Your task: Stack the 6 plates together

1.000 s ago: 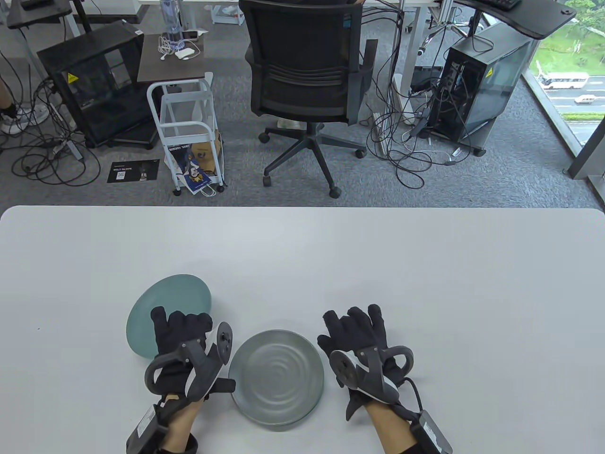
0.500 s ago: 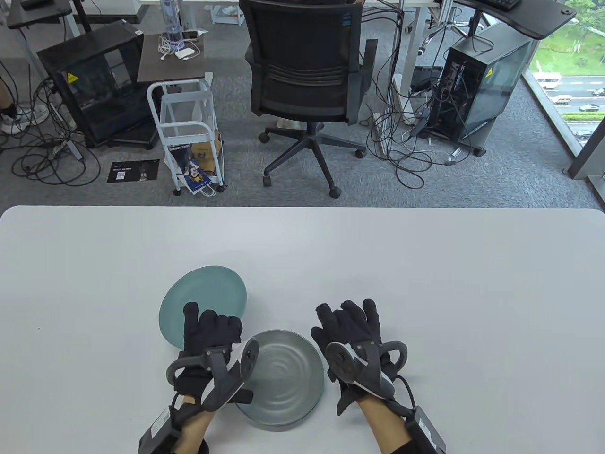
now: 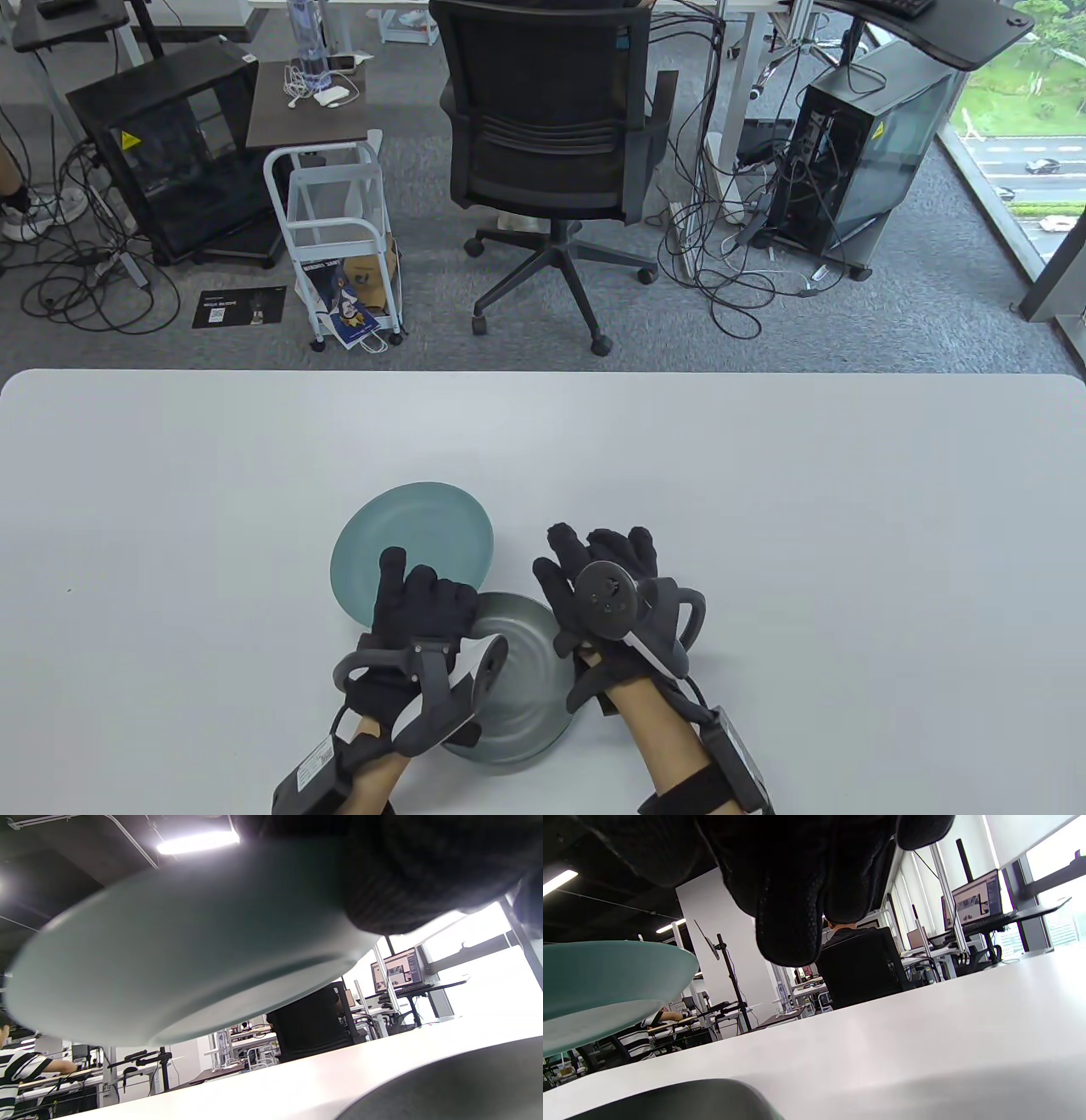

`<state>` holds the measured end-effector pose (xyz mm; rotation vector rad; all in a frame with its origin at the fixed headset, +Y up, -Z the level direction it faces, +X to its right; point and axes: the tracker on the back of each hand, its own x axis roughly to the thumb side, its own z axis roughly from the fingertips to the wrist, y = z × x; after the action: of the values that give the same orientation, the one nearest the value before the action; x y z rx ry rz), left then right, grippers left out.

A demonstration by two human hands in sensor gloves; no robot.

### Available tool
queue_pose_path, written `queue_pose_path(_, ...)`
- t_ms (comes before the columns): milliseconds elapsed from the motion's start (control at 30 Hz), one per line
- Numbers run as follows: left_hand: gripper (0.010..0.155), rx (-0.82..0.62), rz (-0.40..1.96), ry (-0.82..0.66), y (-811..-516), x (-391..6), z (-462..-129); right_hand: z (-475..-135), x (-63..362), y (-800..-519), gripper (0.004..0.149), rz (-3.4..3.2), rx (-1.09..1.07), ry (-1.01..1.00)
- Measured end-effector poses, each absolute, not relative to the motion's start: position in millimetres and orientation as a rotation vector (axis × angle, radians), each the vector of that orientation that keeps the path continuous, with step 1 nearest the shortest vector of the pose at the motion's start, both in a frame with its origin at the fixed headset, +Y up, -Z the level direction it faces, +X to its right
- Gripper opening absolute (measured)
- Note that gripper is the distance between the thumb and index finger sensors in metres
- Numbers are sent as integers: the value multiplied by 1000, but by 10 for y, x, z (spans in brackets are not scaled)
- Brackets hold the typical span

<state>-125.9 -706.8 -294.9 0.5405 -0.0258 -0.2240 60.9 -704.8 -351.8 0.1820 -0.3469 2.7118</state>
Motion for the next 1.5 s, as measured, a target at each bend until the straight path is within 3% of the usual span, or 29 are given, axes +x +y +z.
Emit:
queue_pose_path(667, 39, 544, -228, -177, -7084, -1032, -2798, -3581, 573, -7278, 59, 2430, 139, -95)
queue_pose_path(1167, 41, 518, -243, -258, -7106, -935, -2760, -3617, 657, -7381, 58, 2216, -7, 20)
queue_pose_path(1300, 47, 415, -161, -290, -7109, -1012, -2819, -3611, 698, -7373, 54, 2268, -23, -46)
queue_pose_path(1400, 65, 338, -18, -286, -7058, -1137, -2870, -3599, 751, -7381, 54, 2286, -36, -57)
queue_pose_path(1500, 72, 304, 141, -263, -6975, -1310, -2925, -3571, 831, -7381, 53, 2275, -37, -52)
